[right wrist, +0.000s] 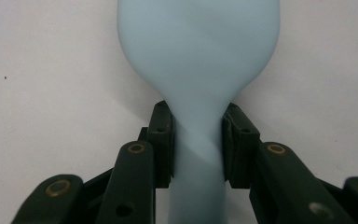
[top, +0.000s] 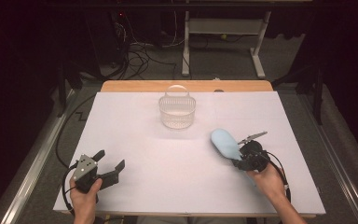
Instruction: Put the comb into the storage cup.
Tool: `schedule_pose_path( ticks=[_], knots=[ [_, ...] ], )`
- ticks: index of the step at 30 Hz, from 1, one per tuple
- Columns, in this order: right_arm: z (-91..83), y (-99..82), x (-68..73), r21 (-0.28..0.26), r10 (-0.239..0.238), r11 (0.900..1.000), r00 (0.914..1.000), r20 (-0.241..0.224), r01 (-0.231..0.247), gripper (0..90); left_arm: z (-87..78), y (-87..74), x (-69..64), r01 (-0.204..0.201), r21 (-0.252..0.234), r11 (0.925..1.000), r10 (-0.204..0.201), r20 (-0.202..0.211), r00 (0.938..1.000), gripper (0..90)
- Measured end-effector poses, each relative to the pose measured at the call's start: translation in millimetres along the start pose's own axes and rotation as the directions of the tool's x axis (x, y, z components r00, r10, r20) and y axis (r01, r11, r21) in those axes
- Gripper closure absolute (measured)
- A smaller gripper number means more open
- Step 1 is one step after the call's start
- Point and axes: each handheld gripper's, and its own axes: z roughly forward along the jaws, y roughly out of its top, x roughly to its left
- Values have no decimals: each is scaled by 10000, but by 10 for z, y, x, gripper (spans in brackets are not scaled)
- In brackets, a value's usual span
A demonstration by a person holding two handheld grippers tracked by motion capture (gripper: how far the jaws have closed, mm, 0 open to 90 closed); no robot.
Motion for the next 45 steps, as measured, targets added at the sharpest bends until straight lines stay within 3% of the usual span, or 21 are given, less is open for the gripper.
schedule_pose_path(
  ticks=[7,10,16,27,34,45],
  knots=[
    [-16,-44,-27,-378,59,9993,10000,-48,-61,700,19,7,-18,-17,27,10000,17,27,10000,155],
    [-47,-63,-45,-657,142,9977,9998,-166,-152,701,26,13,-27,247,-41,9997,-245,333,9991,155],
    [-141,-97,-36,-1313,75,9913,9995,-308,-115,701,66,41,-85,5,65,10000,-7,386,9993,154],
    [-223,-127,57,-1996,-108,9799,9975,-692,-33,700,149,114,-198,-264,150,9995,251,808,9964,154],
    [-246,-131,140,-2118,-316,9772,9962,-818,136,701,172,162,-249,-370,154,9992,353,982,9945,154],
    [-280,-159,176,-2351,-295,9719,9946,-994,54,700,210,218,-339,-873,410,9953,814,1284,9884,155]
  ],
)
